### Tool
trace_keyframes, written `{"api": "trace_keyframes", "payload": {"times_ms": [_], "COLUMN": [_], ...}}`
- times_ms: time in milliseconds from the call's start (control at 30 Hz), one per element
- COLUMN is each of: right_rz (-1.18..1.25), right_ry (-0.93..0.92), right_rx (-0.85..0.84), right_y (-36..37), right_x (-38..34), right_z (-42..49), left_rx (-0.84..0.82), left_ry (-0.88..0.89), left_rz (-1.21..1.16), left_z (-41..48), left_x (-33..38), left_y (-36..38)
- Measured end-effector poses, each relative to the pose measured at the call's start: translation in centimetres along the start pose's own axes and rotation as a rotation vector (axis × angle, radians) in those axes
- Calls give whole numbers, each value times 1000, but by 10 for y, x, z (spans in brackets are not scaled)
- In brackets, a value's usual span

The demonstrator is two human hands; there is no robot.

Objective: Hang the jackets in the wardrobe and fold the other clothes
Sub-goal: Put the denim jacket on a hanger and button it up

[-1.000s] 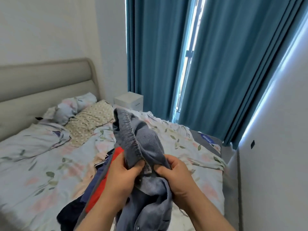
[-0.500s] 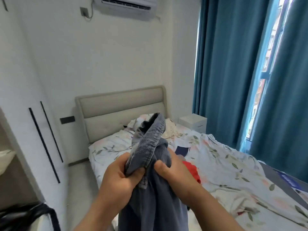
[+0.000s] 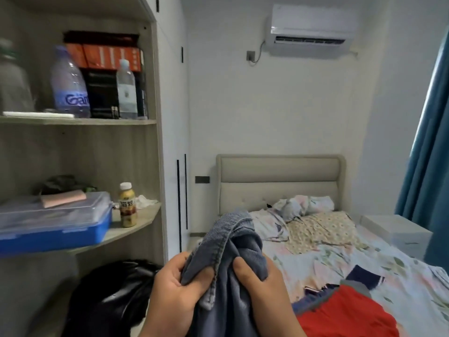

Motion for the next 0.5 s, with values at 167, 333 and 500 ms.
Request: {"api": "trace_keyframes", "payload": {"times_ms": [167,333,500], "right_rz": [-2,-18,-28], "right_ry": [16,15,23], "right_rx": [-100,-101,-96], "right_y": [59,107,155], "right_x": [17,35,60], "right_z": [14,45,91], "left_rx": [75,69,44], "left_ry": [9,-1,-61], "left_rz": [-8,-45,-94], "left_z": [35,86,154], "left_x": [-6,-22,-54], "left_y": [-45,-70,-88]}}
Point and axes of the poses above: each hand's wrist, its own z-axis towards the middle knuckle, its own y-axis out of the palm, x = y × z, the point moved 9 cm from there along z, towards the middle knuckle, and after that the axes turned 11 degrees about x, right-handed, at the moved point
